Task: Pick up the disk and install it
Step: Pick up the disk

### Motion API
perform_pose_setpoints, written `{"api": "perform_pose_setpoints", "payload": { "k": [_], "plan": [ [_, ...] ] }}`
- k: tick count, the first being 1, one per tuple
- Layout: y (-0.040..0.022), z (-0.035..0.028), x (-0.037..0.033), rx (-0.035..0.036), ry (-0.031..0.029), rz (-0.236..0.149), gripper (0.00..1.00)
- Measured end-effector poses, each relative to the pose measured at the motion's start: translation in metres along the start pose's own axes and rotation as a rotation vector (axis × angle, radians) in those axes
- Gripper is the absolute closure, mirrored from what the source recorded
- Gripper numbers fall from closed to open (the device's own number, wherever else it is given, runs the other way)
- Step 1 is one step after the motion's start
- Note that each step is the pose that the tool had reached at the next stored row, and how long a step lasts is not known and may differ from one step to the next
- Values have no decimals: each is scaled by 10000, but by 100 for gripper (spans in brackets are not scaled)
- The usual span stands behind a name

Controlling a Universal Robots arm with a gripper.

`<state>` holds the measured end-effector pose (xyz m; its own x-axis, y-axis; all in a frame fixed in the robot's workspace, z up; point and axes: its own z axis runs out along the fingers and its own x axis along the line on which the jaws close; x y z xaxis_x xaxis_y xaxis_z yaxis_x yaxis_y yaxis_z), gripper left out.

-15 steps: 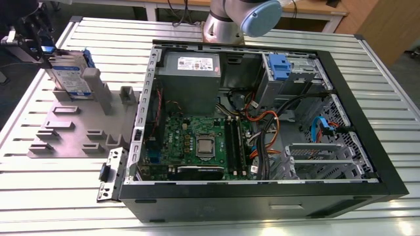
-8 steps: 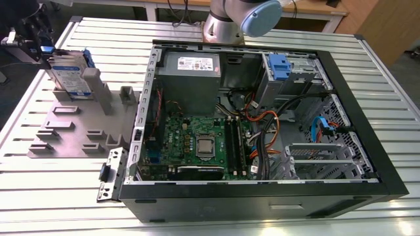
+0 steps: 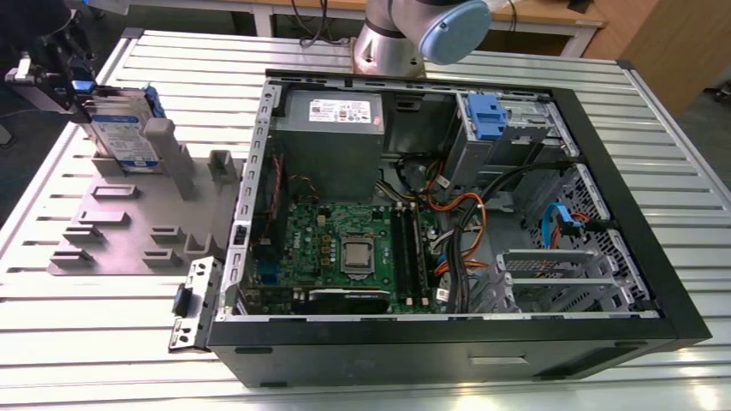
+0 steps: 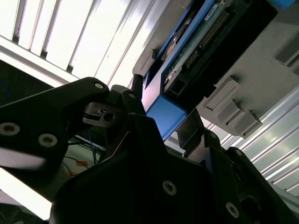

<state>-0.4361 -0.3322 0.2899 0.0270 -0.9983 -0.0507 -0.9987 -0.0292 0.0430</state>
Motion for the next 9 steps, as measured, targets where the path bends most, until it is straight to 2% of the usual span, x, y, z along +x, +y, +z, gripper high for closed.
{"api": "perform_pose_setpoints", "payload": {
  "k": [9],
  "plan": [
    [-1,3,-6,-1,0,-3,45]
  ]
}}
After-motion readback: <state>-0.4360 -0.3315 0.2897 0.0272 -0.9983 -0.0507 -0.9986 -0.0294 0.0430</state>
